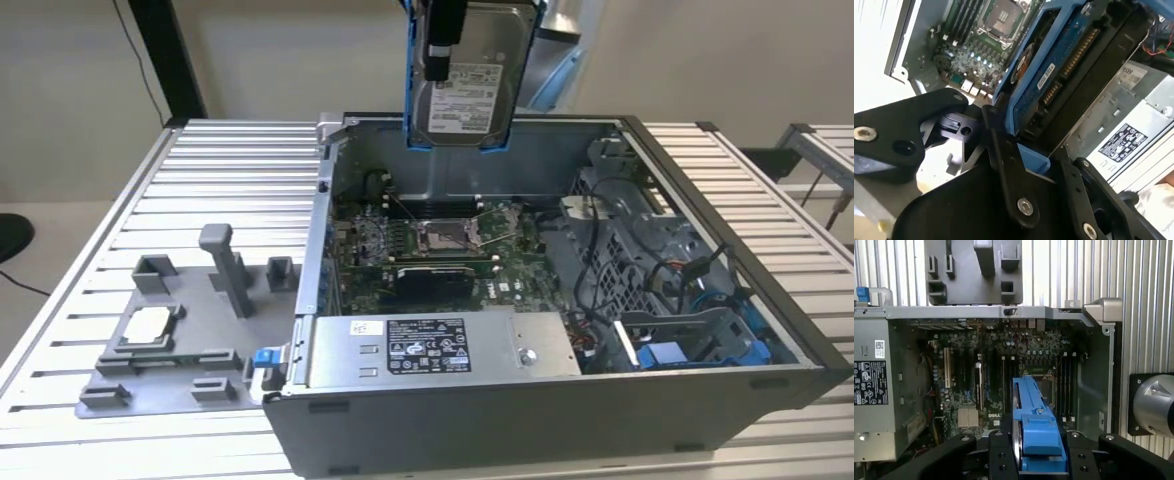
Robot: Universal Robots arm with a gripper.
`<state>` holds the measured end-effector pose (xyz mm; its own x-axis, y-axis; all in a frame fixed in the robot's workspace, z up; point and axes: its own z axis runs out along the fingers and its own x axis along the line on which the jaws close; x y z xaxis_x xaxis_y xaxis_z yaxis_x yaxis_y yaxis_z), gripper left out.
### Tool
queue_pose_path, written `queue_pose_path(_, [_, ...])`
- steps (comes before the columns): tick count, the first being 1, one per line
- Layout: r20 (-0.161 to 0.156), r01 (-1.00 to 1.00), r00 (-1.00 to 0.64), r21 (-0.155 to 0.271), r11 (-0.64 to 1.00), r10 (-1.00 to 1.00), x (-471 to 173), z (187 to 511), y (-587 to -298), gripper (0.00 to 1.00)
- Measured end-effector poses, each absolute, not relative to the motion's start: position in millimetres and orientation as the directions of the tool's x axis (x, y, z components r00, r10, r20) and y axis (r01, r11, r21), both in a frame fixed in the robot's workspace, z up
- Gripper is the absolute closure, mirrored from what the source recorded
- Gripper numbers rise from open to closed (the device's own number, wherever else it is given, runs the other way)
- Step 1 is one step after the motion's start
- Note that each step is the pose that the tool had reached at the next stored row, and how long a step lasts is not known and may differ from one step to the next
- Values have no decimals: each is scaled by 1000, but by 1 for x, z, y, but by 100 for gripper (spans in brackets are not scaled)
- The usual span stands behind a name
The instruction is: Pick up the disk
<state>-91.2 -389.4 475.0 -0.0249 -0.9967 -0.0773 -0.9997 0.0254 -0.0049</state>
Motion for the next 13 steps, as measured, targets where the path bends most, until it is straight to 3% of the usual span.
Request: queue_pose_path(13, [-77,-1000,-25,-5,25,-997,-91,474,-420,100])
